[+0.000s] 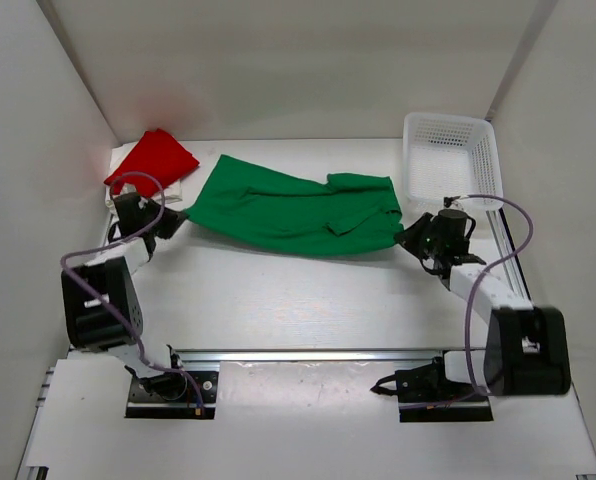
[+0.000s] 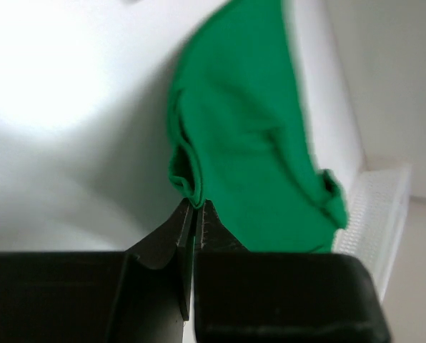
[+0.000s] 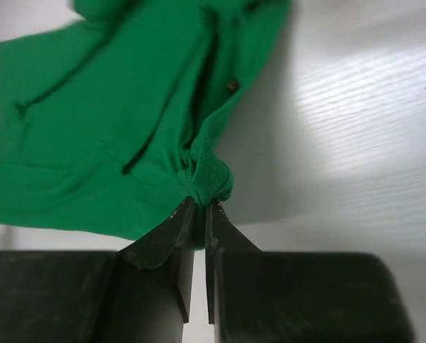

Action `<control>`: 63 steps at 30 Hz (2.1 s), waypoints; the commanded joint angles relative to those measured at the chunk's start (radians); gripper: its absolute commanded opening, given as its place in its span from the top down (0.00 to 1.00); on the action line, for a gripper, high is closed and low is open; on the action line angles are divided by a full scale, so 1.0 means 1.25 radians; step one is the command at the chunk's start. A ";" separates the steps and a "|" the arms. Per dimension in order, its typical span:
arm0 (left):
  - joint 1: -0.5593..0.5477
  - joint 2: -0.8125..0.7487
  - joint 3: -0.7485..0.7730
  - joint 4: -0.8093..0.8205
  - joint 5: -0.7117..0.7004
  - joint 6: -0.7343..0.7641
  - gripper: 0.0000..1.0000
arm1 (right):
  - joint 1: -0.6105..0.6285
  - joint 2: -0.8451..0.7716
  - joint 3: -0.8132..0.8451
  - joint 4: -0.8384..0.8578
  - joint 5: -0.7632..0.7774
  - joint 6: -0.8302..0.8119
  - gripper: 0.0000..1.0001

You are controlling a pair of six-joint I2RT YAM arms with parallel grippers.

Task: Fold and stack the t-shirts
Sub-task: Fold the flattened tshirt in 1/3 of the way

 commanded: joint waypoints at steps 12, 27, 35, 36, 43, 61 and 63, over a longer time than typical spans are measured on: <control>0.041 -0.325 0.315 -0.119 0.304 -0.059 1.00 | 0.147 -0.370 0.490 -0.498 0.163 -0.197 1.00; 0.030 -0.177 0.410 -0.110 0.279 -0.054 1.00 | 0.097 -0.030 0.761 -0.481 -0.026 -0.242 1.00; -0.054 0.095 0.578 -0.179 0.222 -0.010 1.00 | 0.073 0.307 0.993 -0.513 -0.085 -0.246 1.00; -0.051 0.115 0.599 -0.179 0.223 -0.019 1.00 | 0.075 0.332 1.068 -0.518 -0.082 -0.250 1.00; -0.036 0.223 0.824 -0.107 0.276 -0.143 1.00 | 0.010 0.614 1.690 -0.671 -0.153 -0.206 1.00; 0.008 0.086 0.200 0.221 0.296 -0.156 1.00 | -0.010 0.196 0.489 -0.171 -0.230 -0.164 1.00; -0.004 0.116 0.138 0.237 0.293 -0.137 1.00 | -0.010 0.207 0.423 -0.133 -0.231 -0.159 1.00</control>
